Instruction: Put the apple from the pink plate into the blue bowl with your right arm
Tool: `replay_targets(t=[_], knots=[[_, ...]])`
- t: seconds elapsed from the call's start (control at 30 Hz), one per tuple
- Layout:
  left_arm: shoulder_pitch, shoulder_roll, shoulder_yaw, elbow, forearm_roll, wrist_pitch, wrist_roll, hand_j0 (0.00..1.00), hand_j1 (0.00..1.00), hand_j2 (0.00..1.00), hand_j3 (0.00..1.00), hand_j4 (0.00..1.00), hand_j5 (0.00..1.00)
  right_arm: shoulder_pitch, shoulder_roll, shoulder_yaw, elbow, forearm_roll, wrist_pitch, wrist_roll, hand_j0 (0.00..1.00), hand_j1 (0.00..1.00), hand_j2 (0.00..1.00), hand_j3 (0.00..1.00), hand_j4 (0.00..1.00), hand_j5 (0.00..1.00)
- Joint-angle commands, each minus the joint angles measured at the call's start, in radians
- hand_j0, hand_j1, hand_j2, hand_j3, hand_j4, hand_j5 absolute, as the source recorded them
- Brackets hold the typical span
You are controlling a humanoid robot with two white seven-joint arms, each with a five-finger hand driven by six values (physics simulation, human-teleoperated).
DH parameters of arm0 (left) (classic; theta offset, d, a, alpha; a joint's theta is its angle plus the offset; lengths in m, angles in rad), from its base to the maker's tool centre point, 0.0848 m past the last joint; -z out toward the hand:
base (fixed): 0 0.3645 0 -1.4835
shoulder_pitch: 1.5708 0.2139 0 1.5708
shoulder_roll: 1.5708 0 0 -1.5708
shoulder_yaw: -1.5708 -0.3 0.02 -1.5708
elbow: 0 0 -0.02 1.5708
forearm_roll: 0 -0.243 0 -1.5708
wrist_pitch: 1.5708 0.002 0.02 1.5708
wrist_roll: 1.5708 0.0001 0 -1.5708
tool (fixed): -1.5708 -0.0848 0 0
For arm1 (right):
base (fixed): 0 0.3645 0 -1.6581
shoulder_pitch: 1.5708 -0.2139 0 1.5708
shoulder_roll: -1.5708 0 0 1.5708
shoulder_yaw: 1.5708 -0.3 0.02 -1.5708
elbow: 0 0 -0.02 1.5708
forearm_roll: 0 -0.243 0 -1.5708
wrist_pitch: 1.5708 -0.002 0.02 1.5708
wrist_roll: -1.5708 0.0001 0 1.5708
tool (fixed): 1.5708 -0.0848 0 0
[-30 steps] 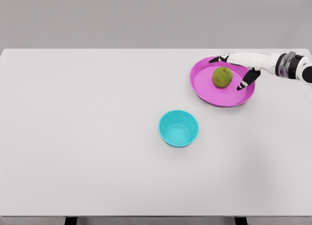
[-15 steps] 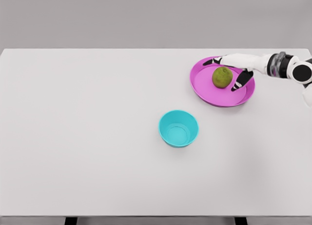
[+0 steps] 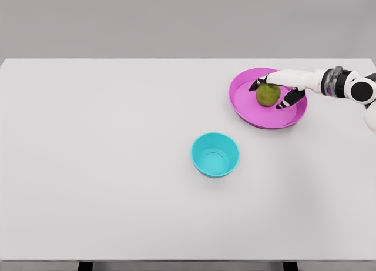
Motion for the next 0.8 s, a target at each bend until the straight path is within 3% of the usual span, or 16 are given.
replay_targets(t=[0.0,0.23,0.27,0.3,0.57,0.77], knots=[[0.000,0.000,0.000,0.001,0.002,0.000,0.000,1.00,1.00,1.00,1.00,1.00,1.00,0.000,0.000,-0.002,-0.001,-0.002,0.003,0.000,0.63,0.63,0.63,0.63,0.63,0.63],[0.000,0.000,0.000,-0.001,0.002,0.000,0.000,1.00,1.00,1.00,1.00,1.00,1.00,0.000,0.006,-0.003,0.002,0.001,0.007,0.000,0.61,0.61,0.61,0.61,0.61,0.61],[0.000,0.000,0.000,-0.001,0.002,0.000,0.000,1.00,1.00,1.00,1.00,1.00,1.00,0.000,0.003,-0.003,0.002,0.001,-0.006,0.000,0.49,0.49,0.49,0.49,0.49,0.49],[0.000,0.000,0.000,0.001,0.000,0.001,0.000,1.00,1.00,1.00,1.00,1.00,1.00,0.000,0.003,-0.003,0.002,0.001,-0.007,0.000,0.48,0.48,0.48,0.48,0.48,0.48],[0.000,0.000,0.000,-0.001,0.002,0.001,0.000,1.00,1.00,1.00,1.00,1.00,1.00,-0.002,0.000,-0.008,-0.014,-0.002,-0.016,0.000,0.48,0.48,0.48,0.48,0.48,0.48],[0.000,0.000,0.000,0.001,0.002,0.000,0.000,1.00,1.00,1.00,1.00,1.00,1.00,0.028,-0.035,-0.084,-0.100,-0.010,-0.032,0.000,0.48,0.48,0.48,0.48,0.48,0.48]])
